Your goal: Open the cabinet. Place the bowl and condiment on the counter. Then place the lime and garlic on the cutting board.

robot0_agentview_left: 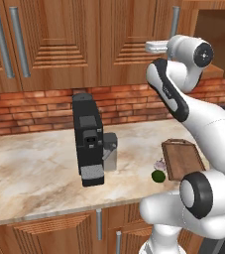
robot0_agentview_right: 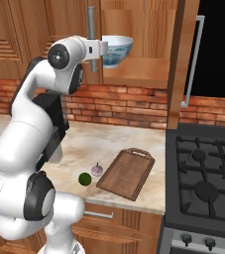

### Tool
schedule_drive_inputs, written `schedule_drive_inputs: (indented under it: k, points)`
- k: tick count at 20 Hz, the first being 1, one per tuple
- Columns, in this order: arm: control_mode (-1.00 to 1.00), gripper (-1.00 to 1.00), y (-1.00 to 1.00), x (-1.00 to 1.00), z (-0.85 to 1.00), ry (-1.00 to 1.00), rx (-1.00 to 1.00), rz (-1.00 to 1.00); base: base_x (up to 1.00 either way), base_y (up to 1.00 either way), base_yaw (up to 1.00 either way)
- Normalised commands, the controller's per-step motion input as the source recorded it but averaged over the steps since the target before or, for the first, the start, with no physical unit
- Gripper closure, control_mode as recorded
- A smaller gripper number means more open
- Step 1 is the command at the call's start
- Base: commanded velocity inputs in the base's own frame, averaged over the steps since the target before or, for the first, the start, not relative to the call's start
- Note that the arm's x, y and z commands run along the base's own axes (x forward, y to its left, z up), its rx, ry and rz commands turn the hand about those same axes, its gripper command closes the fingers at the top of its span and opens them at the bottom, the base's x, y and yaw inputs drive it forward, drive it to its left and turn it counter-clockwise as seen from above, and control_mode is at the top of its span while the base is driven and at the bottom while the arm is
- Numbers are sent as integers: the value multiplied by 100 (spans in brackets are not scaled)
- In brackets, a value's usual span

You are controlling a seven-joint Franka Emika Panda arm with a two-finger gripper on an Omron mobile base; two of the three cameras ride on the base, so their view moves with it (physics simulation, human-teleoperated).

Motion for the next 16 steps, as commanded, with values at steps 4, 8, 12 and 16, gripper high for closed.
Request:
schedule_drive_inputs:
  k: [4,8,12,16]
  points:
    - [-100,100,17,9,-11,2,4,0,0,0,0]
    - [-100,100,2,-10,4,0,0,-3,0,0,0]
    - [-100,100,0,-25,11,0,0,-8,0,0,0]
    - [-100,100,11,-31,6,0,-2,-9,0,0,0]
